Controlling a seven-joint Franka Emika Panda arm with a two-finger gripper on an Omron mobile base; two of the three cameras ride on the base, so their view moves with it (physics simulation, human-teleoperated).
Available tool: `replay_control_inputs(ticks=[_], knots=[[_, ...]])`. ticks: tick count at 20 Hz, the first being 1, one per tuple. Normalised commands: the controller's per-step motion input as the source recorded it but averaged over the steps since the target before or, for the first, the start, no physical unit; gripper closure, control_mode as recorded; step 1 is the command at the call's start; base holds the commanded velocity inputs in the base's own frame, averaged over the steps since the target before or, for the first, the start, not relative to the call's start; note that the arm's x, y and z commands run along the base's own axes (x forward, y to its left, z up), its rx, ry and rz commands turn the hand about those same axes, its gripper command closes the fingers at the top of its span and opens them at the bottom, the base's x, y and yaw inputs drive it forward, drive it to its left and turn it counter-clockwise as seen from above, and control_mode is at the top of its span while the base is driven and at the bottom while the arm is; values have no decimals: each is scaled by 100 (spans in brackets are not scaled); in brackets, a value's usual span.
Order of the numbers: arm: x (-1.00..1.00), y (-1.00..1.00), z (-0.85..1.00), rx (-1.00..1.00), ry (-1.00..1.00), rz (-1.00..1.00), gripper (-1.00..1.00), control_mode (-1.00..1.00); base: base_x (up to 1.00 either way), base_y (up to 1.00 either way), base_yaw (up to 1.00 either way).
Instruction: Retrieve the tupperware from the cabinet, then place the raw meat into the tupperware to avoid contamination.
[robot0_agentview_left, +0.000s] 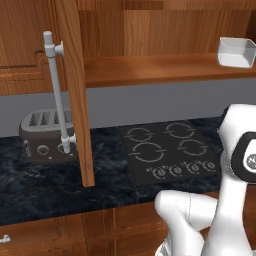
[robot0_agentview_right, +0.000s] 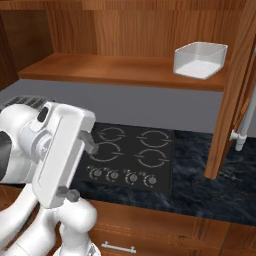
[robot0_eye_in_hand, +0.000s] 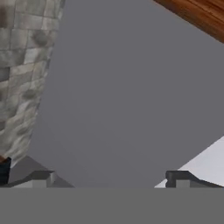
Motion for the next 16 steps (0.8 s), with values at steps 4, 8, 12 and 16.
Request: replay_control_inputs(ticks=[4, 8, 12, 16], knots=[[93, 31, -1, 14, -11, 3, -100, -100, 0, 0, 0], [85, 7, -12, 32, -1, 21, -100, -100, 0, 0, 0], [68, 0, -1, 39, 0, 27, -100, -100, 0, 0, 0], [50, 0, 0, 39, -1, 31, -100, -100, 0, 0, 0]])
